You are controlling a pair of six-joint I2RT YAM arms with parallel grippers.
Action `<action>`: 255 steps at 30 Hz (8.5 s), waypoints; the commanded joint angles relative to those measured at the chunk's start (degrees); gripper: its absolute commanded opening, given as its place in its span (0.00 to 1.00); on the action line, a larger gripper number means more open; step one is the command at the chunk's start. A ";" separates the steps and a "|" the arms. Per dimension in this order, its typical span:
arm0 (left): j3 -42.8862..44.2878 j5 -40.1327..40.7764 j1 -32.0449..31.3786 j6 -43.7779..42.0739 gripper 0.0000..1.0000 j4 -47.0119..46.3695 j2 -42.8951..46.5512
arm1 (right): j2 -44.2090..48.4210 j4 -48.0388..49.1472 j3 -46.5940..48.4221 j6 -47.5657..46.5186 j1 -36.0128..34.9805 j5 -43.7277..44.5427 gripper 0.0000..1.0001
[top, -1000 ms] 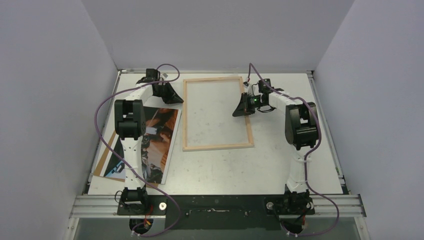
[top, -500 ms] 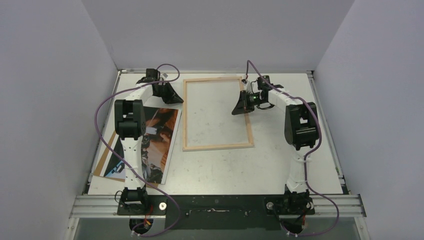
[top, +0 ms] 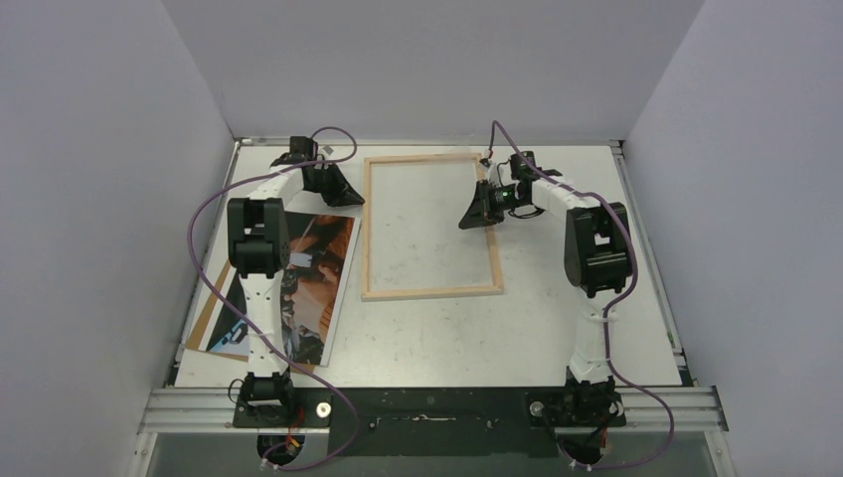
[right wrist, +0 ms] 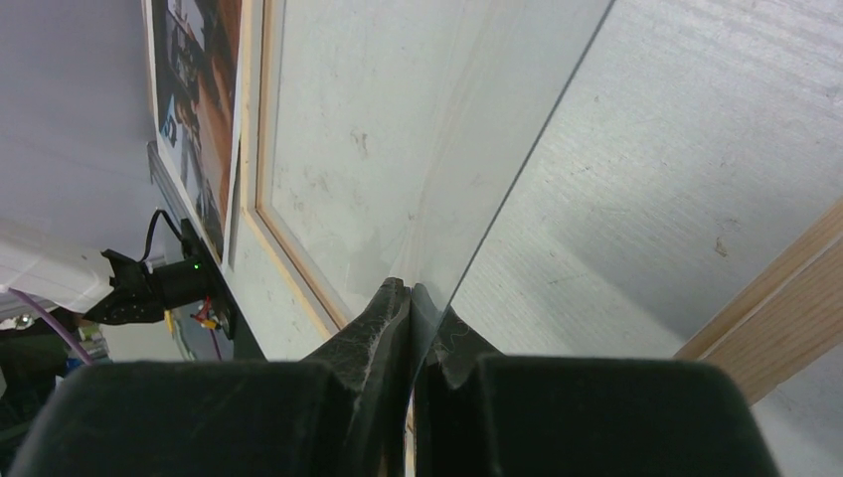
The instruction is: Put the photo into the frame
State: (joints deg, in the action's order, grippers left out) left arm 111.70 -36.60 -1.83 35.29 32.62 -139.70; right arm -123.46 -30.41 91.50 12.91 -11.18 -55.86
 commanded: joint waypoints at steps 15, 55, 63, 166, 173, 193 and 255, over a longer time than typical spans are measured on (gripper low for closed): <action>0.12 4.96 -0.37 -1.88 0.00 1.22 -3.30 | 0.35 0.81 -0.97 4.78 -0.41 4.23 0.43; -0.41 4.74 -0.27 -1.88 0.00 0.94 -2.94 | 12.84 -17.44 3.15 5.07 -1.34 31.45 0.73; -0.16 4.26 -0.23 -1.80 0.00 1.27 -1.80 | 17.47 -14.23 -1.67 5.79 -2.91 37.58 0.62; -45.60 24.09 13.98 -2.85 0.38 23.92 78.83 | 16.90 24.35 -19.09 62.42 -57.84 49.90 0.61; -44.79 24.64 14.04 -4.09 0.38 25.99 79.84 | 12.08 29.89 -21.31 68.15 -59.09 47.74 0.56; -43.94 25.11 14.04 -4.75 0.39 26.90 79.80 | -0.94 41.65 -20.46 70.78 -60.63 48.82 0.50; -38.31 24.94 -2.50 -7.68 0.89 14.88 61.79 | 16.38 12.46 -9.53 36.70 -62.91 61.47 0.00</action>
State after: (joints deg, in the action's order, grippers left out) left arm 69.67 -12.53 -2.70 30.28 53.49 -76.79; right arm -109.82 -14.13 78.87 54.26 -73.43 2.17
